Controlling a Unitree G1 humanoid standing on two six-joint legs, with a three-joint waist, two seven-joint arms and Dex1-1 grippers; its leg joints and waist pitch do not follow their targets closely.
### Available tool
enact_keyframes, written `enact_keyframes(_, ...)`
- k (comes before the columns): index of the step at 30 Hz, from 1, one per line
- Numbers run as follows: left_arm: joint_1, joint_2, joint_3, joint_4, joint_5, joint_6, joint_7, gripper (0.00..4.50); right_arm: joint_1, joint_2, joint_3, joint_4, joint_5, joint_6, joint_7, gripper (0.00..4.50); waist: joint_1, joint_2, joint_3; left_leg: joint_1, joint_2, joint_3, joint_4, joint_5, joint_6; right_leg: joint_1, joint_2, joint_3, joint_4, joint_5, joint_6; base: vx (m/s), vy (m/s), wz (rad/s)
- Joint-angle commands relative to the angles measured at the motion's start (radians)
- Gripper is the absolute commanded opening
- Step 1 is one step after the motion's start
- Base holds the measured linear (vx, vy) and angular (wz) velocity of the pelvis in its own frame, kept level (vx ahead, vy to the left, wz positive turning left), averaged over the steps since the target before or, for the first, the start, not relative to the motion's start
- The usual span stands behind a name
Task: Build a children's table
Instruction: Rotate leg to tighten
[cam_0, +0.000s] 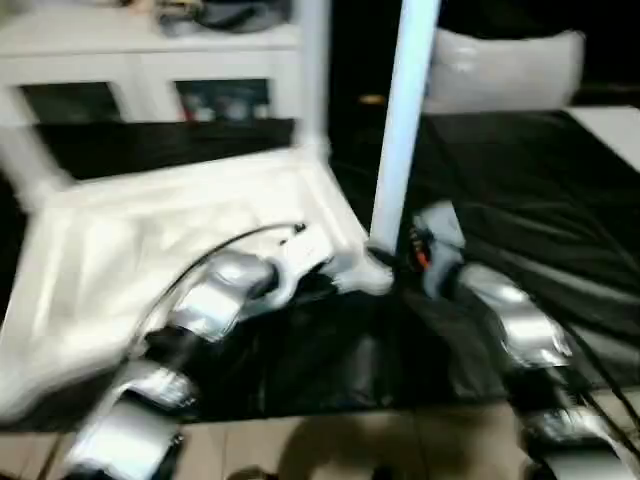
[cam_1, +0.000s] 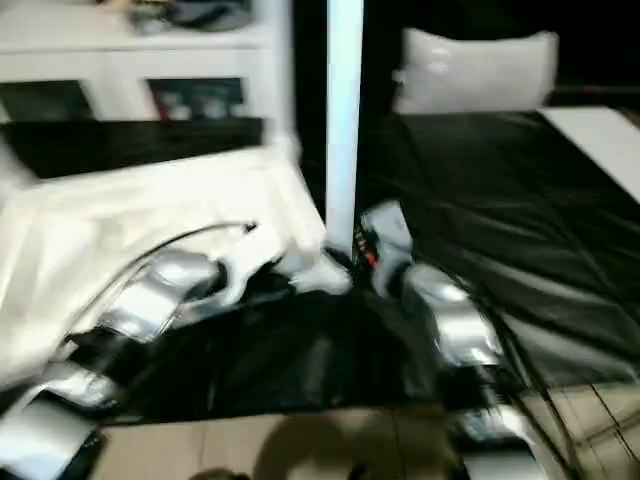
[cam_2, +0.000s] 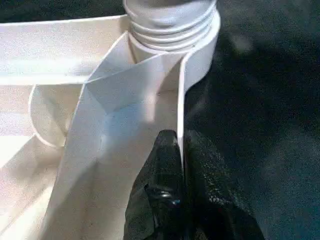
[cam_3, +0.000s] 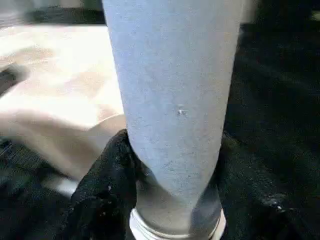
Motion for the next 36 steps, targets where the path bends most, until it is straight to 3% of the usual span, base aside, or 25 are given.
enact_keyframes(1,-0.037,-0.061,0.018,-0.048,-0.057,-0.009,0.036,0.0,-0.013,0.041,0.021,0.045,0.004,0.043,-0.064,1.91,-0.004,-0.021,-0.066,0.053,0.063,-0.042,-0.158,-0.764,-0.038,0.02,-0.037,0.08,0.007,-0.156,-0.063,0.0,0.0,0.0)
enact_keyframes(2,-0.05,-0.092,0.041,-0.041,-0.06,0.009,0.093,0.0,-0.028,0.073,-0.003,0.066,0.016,0.043,-0.118,1.91,-0.009,-0.05,-0.064,0.03,0.033,-0.054,-0.114,-0.673,-0.071,0.036,-0.086,0.085,-0.06,-0.411,-0.058,0.054,-0.038,-0.02)
enact_keyframes(3,-0.061,-0.126,0.057,-0.037,-0.056,0.019,0.154,0.0,-0.039,0.099,-0.007,0.085,0.016,0.031,-0.147,1.91,0.023,-0.058,-0.065,0.039,-0.01,-0.024,-0.034,-0.394,-0.03,-0.003,-0.132,0.102,-0.131,-0.733,-0.024,0.071,-0.065,-0.1)
enact_keyframes(4,-0.068,-0.147,0.066,-0.034,-0.053,0.024,0.192,0.0,-0.046,0.114,-0.007,0.097,0.014,0.022,-0.161,1.91,0.04,-0.062,-0.071,0.0,-0.003,-0.027,-0.031,-0.19,0.02,0.031,-0.142,0.109,-0.125,-0.746,-0.019,0.011,-0.061,-0.1)
enact_keyframes(5,-0.069,-0.155,0.067,-0.034,-0.05,0.025,0.204,0.0,-0.048,0.119,-0.005,0.102,0.013,0.018,-0.164,2.26,0.05,-0.049,-0.082,-0.024,0.012,-0.025,-0.059,-0.104,0.029,0.038,-0.106,0.099,-0.102,-0.578,-0.037,0.0,0.0,0.0)
enact_keyframes(6,-0.067,-0.164,0.062,-0.036,-0.041,0.025,0.218,0.0,-0.05,0.127,0.001,0.108,0.009,0.005,-0.166,2.47,0.049,-0.043,-0.087,-0.024,0.022,-0.027,-0.065,-0.084,0.028,0.036,-0.09,0.095,-0.086,-0.455,-0.061,0.0,0.0,0.0)
enact_keyframes(7,-0.066,-0.165,0.06,-0.037,-0.038,0.024,0.219,0.0,-0.05,0.128,0.002,0.109,0.008,0.002,-0.165,2.47,0.046,-0.033,-0.096,-0.023,0.032,-0.027,-0.063,-0.048,0.04,0.028,-0.071,0.093,-0.06,-0.217,-0.119,0.0,0.0,0.0)
enact_keyframes(8,-0.062,-0.166,0.053,-0.04,-0.023,0.029,0.222,0.0,-0.052,0.136,-0.001,0.113,0.002,-0.008,-0.174,2.64,0.044,-0.032,-0.099,-0.022,0.034,-0.027,-0.059,-0.027,0.05,0.028,-0.067,0.093,-0.047,-0.116,-0.15,0.057,-0.008,-0.04)
enact_keyframes(9,-0.057,-0.164,0.048,-0.042,-0.011,0.032,0.223,0.0,-0.053,0.14,-0.004,0.114,-0.002,-0.013,-0.177,2.72,0.044,-0.03,-0.098,-0.023,0.031,-0.023,-0.056,-0.011,0.08,0.032,-0.066,0.092,-0.039,0.004,-0.2,0.053,0.001,-0.03)
enact_keyframes(11,-0.055,-0.16,0.047,-0.041,-0.004,0.032,0.224,0.0,-0.052,0.141,-0.008,0.113,-0.002,-0.02,-0.178,2.9,0.047,-0.035,-0.092,-0.018,0.027,-0.014,-0.056,-0.065,0.109,0.037,-0.069,0.092,-0.047,0.015,-0.242,0.027,0.0,-0.01)
enact_keyframes(14,-0.045,-0.134,0.043,-0.045,0.007,0.031,0.228,0.0,-0.041,0.125,-0.025,0.108,-0.004,-0.054,-0.176,3.18,0.051,-0.033,-0.088,-0.015,0.031,-0.013,-0.061,-0.115,0.096,0.039,-0.07,0.09,-0.058,-0.082,-0.222,0.0,0.0,0.0)
enact_keyframes(19,-0.038,-0.108,0.033,-0.043,0.018,0.007,0.216,0.0,-0.025,0.098,-0.027,0.095,0.001,-0.082,-0.144,3.61,0.054,-0.035,-0.078,-0.006,0.035,-0.01,-0.068,-0.19,0.058,0.029,-0.069,0.092,-0.078,-0.238,-0.169,0.0,0.0,0.0)
enact_keyframes(21,-0.031,-0.08,0.023,-0.034,0.02,-0.03,0.183,0.0,-0.002,0.061,-0.031,0.063,0.02,-0.088,-0.077,3.7,0.058,-0.033,-0.078,-0.006,0.035,-0.012,-0.069,-0.192,0.056,0.031,-0.068,0.092,-0.079,-0.238,-0.157,0.0,0.0,0.0)
enact_keyframes(22,-0.029,-0.07,0.023,-0.03,0.02,-0.038,0.173,0.0,0.008,0.045,-0.031,0.048,0.029,-0.089,-0.045,3.96,0.06,-0.031,-0.077,-0.006,0.034,-0.01,-0.069,-0.194,0.062,0.029,-0.067,0.094,-0.079,-0.227,-0.15,0.0,0.0,0.0)
enact_keyframes(27,-0.015,-0.015,0.003,-0.005,0.022,-0.09,0.104,0.0,0.076,-0.078,-0.002,-0.049,0.056,-0.085,0.154,4.32,0.063,-0.029,-0.078,-0.01,0.035,-0.011,-0.065,-0.169,0.089,0.033,-0.065,0.092,-0.071,-0.146,-0.176,0.0,0.0,0.0)
enact_keyframes(28,-0.011,-0.006,-0.003,-0.003,0.022,-0.097,0.088,0.0,0.086,-0.101,0.004,-0.059,0.053,-0.091,0.183,4.44,0.064,-0.031,-0.078,-0.011,0.035,-0.011,-0.064,-0.165,0.093,0.036,-0.067,0.092,-0.069,-0.146,-0.179,0.0,0.0,0.0)
enact_keyframes(29,-0.007,0.006,-0.012,-0.003,0.023,-0.102,0.07,0.0,0.091,-0.123,0.006,-0.06,0.048,-0.098,0.204,4.44,0.065,-0.026,-0.077,-0.011,0.036,-0.011,-0.064,-0.162,0.093,0.033,-0.067,0.092,-0.069,-0.15,-0.183,0.0,0.0,0.0)
enact_keyframes(36,0.014,0.087,-0.075,0.003,0.029,-0.228,-0.088,0.0,0.084,-0.255,-0.003,-0.055,0.075,-0.114,0.378,4.47,0.073,-0.029,-0.074,-0.006,0.037,-0.012,-0.066,-0.202,0.087,0.031,-0.068,0.091,-0.078,-0.228,-0.175,0.0,0.0,0.0)
